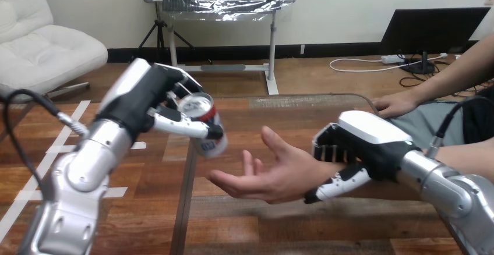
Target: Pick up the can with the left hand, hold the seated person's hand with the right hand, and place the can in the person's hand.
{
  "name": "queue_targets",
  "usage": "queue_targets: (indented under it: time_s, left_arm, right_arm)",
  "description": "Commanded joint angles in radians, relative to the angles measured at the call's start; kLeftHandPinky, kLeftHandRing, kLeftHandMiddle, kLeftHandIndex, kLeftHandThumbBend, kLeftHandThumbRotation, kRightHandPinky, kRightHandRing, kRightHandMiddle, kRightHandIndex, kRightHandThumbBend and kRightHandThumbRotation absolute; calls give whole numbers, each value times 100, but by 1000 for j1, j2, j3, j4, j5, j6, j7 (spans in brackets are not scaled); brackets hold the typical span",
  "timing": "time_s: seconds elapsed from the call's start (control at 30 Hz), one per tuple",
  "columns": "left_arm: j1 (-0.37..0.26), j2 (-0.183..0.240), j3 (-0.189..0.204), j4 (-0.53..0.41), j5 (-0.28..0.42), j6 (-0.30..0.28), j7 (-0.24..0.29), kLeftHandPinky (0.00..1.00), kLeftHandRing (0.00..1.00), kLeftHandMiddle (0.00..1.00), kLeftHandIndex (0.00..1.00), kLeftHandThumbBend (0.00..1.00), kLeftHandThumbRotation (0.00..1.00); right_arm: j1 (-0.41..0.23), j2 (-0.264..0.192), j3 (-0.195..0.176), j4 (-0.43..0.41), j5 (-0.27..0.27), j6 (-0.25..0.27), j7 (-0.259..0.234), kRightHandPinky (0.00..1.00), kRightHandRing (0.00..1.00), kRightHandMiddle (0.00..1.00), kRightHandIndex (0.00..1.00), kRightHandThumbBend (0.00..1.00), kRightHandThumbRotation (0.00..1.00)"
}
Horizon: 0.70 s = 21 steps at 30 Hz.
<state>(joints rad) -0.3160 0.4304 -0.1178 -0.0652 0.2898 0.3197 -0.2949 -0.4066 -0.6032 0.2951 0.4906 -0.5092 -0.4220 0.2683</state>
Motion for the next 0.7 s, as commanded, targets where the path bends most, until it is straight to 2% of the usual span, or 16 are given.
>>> queue_targets:
  time_s: [0.0,0.13,0.53,0.67]
  left_arm:
    - [-100,-14,-14,49,5,-69,13,19,27,37,46,69,0]
    - [-108,-21,-29,70,12,-76,8,22,31,39,47,69,0]
    - [-135,-60,-72,124,28,-90,14,25,34,42,47,70,0]
    - [-144,-73,-87,153,43,-115,23,27,36,43,47,71,0]
  right_arm:
    - [3,72,28,3,18,11,10,27,33,39,40,85,39]
    - [-1,80,28,-8,12,29,16,27,33,39,40,85,39]
    - [-10,102,24,-11,23,18,17,27,33,38,40,85,38]
    - [-11,107,24,-26,20,38,27,28,33,39,40,85,38]
